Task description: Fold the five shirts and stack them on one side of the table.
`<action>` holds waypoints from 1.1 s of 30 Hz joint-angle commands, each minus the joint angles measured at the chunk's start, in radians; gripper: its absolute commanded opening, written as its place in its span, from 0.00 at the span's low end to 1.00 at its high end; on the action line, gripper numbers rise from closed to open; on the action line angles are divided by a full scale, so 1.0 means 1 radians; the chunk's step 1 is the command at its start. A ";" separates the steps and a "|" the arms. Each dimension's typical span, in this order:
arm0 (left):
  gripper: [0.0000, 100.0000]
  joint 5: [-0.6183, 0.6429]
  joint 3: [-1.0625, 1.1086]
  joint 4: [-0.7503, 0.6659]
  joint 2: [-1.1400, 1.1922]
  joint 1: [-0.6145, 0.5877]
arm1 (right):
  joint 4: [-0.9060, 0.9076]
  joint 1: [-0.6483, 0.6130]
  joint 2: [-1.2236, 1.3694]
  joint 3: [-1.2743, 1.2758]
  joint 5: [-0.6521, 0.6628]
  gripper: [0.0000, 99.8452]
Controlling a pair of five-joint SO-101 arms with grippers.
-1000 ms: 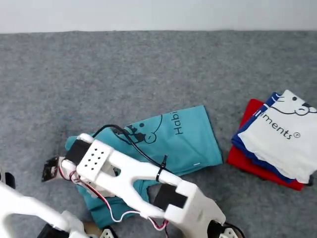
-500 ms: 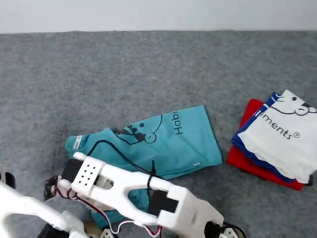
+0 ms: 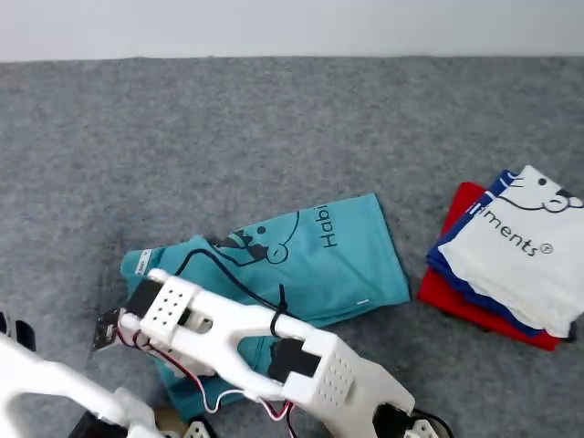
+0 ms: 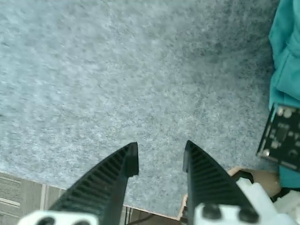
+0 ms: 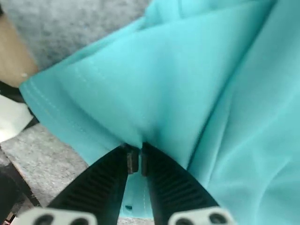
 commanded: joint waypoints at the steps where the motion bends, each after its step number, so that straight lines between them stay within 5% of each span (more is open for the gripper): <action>1: 0.17 -0.005 0.004 -0.017 -0.031 0.003 | 0.035 0.035 -0.085 -0.006 -0.003 0.01; 33: 0.17 0.000 -0.001 -0.017 -0.037 0.075 | 0.191 -0.039 -0.444 0.101 0.005 0.01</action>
